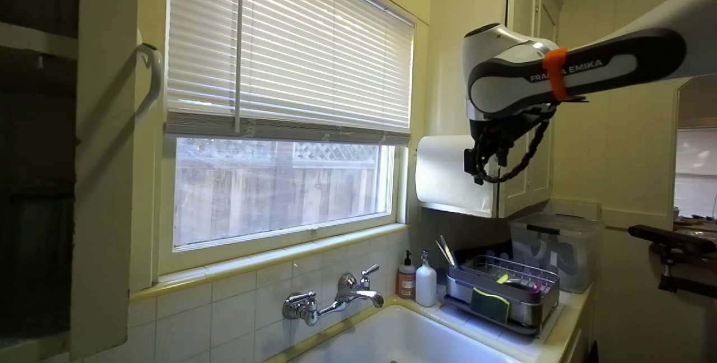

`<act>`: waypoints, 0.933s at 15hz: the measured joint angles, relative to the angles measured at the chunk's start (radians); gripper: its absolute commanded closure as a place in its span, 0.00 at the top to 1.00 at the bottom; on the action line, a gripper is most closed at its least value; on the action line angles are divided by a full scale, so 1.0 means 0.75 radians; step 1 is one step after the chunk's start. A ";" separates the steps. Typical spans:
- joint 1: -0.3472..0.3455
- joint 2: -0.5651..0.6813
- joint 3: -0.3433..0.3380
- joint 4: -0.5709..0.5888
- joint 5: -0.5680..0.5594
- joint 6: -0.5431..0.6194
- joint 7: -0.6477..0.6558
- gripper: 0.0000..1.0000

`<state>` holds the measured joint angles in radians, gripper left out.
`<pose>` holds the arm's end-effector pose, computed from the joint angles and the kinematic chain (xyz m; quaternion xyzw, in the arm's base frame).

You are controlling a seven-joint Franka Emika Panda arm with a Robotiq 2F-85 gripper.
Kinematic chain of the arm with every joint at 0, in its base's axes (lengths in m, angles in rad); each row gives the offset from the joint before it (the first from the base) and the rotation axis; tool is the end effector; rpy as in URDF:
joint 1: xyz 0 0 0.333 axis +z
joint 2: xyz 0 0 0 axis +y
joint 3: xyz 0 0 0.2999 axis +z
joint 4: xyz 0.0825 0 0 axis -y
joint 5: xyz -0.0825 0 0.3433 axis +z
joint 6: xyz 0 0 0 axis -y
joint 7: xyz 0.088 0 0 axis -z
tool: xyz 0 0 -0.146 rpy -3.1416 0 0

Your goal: Pick up the tissue paper and put it on the left side of the base top

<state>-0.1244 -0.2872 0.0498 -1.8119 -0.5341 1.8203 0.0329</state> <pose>0.4537 -0.0916 0.6455 0.9523 -0.0243 0.1358 0.2723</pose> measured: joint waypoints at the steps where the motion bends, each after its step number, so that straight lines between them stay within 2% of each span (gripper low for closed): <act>1: -0.003 0.056 0.004 0.079 -0.067 -0.055 0.003 1.00; 5: -0.002 0.256 -0.001 0.392 -0.356 -0.236 0.029 1.00; 7: -0.001 0.327 -0.002 0.501 -0.414 -0.289 0.034 1.00; 12: 0.008 0.364 -0.009 0.549 -0.429 -0.302 0.041 1.00; 14: 0.008 0.365 -0.036 0.545 -0.429 -0.222 0.044 1.00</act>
<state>-0.1186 -0.0135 0.0225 -1.4032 -0.8559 1.6539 0.0660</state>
